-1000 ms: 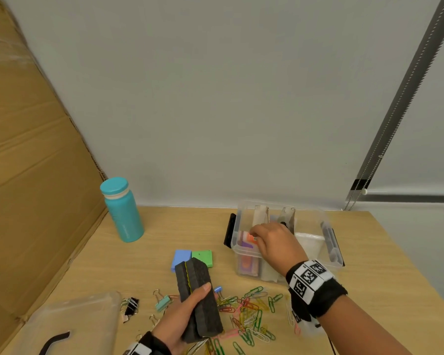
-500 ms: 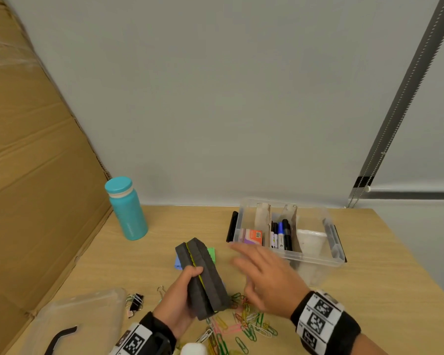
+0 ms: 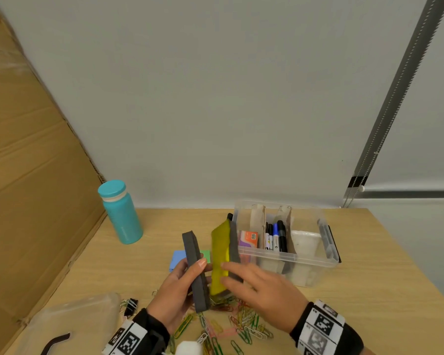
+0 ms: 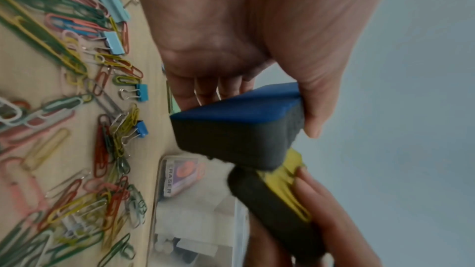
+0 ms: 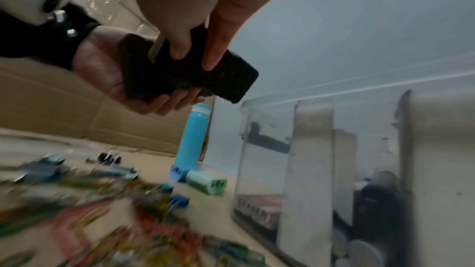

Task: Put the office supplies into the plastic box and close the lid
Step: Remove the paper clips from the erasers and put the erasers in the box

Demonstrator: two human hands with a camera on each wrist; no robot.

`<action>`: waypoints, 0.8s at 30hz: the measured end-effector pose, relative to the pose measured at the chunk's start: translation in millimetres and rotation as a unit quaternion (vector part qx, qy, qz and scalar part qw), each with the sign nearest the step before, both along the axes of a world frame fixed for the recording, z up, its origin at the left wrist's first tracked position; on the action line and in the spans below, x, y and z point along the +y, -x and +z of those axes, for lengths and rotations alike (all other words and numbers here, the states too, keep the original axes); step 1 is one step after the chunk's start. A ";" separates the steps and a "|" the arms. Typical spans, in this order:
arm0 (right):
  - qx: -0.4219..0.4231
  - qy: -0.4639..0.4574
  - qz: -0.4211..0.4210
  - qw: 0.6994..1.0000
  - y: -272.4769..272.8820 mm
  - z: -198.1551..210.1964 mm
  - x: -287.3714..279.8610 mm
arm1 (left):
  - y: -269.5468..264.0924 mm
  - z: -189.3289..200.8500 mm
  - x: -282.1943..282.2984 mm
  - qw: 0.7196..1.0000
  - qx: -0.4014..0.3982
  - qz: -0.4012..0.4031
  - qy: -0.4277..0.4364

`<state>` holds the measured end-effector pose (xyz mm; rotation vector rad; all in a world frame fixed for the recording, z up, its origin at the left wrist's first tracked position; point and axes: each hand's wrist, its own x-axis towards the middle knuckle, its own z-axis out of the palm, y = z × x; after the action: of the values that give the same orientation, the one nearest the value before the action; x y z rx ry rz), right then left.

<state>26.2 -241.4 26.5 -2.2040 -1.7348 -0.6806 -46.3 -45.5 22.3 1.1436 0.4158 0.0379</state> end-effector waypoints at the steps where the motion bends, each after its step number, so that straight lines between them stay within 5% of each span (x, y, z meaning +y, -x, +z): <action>1: 0.016 -0.036 -0.024 0.999 -5.2 3.9 -2.0 | -0.1 0.1 1.2 1.000 -0.003 0.009 0.000; 6: 0.052 -0.113 -0.153 0.980 -38.1 21.0 -11.5 | 2.1 -6.6 5.2 0.999 0.009 0.034 0.009; 15: 0.185 0.072 -0.239 0.951 -74.6 32.7 6.0 | 3.0 -16.7 7.8 0.997 0.062 0.042 0.032; 24: 0.222 0.208 -0.280 0.911 -99.8 39.4 26.8 | 7.8 -18.0 7.0 0.993 0.117 0.022 -0.006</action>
<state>126.0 -214.6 65.9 -2.8911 -1.0866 0.1349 -54.1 -38.5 4.2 1.1552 0.6488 -0.0559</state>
